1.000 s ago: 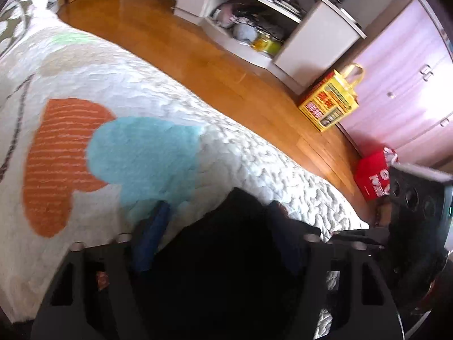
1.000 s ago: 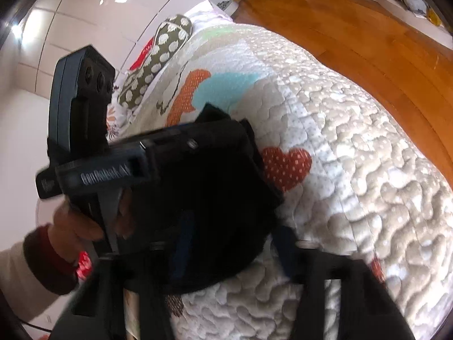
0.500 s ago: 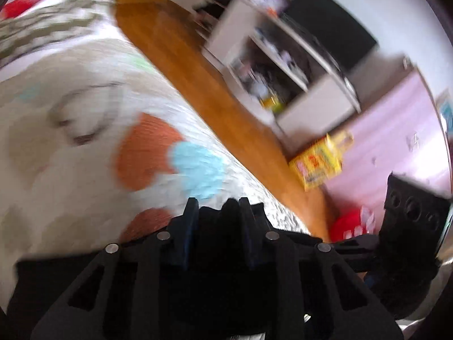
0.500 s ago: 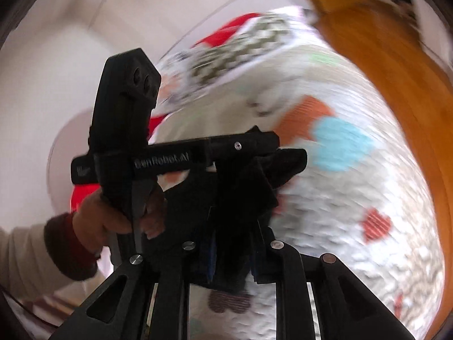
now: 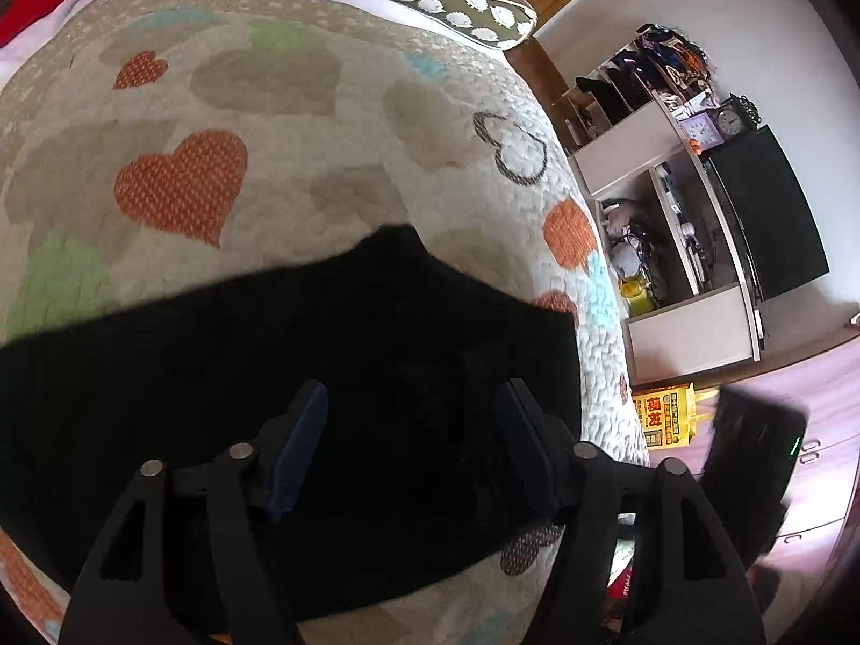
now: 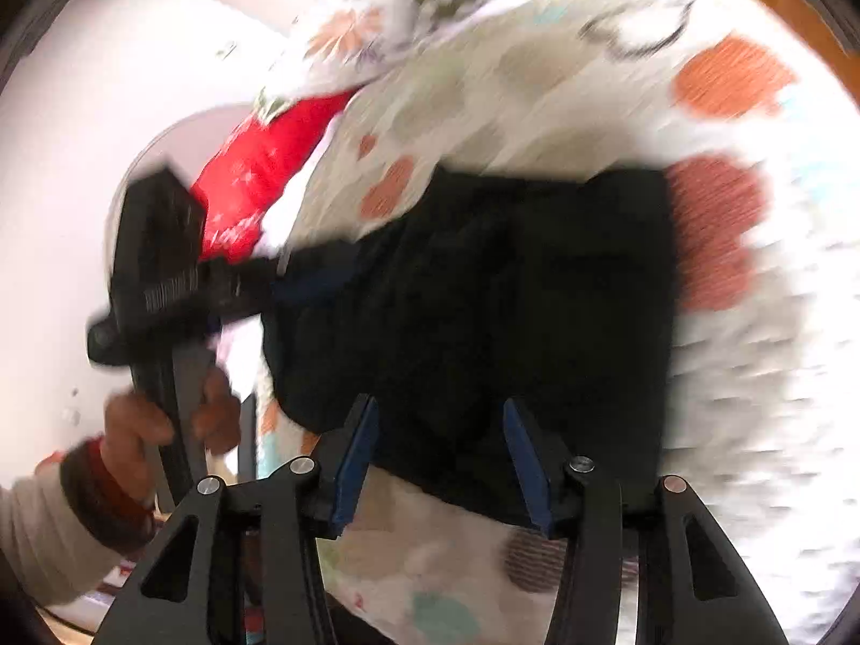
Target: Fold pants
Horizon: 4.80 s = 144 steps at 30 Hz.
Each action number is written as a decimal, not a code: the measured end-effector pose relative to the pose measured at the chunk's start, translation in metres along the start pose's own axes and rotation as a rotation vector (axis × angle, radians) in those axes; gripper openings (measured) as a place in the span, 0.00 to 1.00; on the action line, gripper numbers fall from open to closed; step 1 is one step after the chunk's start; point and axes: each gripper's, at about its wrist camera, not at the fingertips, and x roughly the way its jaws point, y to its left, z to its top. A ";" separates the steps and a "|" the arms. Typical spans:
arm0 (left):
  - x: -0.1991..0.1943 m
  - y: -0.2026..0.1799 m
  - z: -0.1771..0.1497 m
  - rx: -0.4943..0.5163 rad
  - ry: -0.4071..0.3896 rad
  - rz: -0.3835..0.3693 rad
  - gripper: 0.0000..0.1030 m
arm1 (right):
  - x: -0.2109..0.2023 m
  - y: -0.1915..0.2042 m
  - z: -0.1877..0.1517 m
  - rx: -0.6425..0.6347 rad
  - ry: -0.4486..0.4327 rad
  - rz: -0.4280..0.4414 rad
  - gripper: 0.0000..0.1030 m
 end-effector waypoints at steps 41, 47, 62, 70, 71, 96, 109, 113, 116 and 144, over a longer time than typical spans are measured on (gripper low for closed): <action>-0.001 0.007 -0.060 -0.148 0.010 0.223 0.68 | 0.075 0.072 0.024 -0.268 0.191 -0.187 0.33; -0.001 0.012 -0.060 -0.161 0.003 0.242 0.68 | 0.105 0.065 0.009 -0.265 0.242 -0.207 0.33; -0.042 0.048 -0.076 -0.305 -0.046 0.257 0.72 | 0.126 0.145 0.042 -0.406 0.269 -0.112 0.43; -0.062 0.069 -0.093 -0.378 -0.065 0.268 0.77 | 0.159 0.187 0.039 -0.501 0.308 -0.090 0.51; -0.065 0.073 -0.095 -0.388 -0.072 0.268 0.78 | 0.163 0.191 0.040 -0.515 0.312 -0.092 0.53; -0.062 0.149 -0.128 -0.674 -0.219 0.184 0.84 | 0.284 0.260 0.051 -0.803 0.439 -0.112 0.67; -0.077 0.134 -0.106 -0.516 -0.308 0.134 0.31 | 0.234 0.246 0.074 -0.660 0.351 0.058 0.22; -0.108 0.084 -0.094 -0.356 -0.354 0.127 0.30 | 0.157 0.231 0.091 -0.601 0.231 0.129 0.22; -0.119 0.031 -0.086 -0.215 -0.364 0.097 0.30 | 0.093 0.199 0.100 -0.528 0.135 0.136 0.22; -0.015 -0.064 -0.059 0.148 -0.070 0.148 0.66 | 0.018 -0.016 0.004 0.126 0.138 0.011 0.16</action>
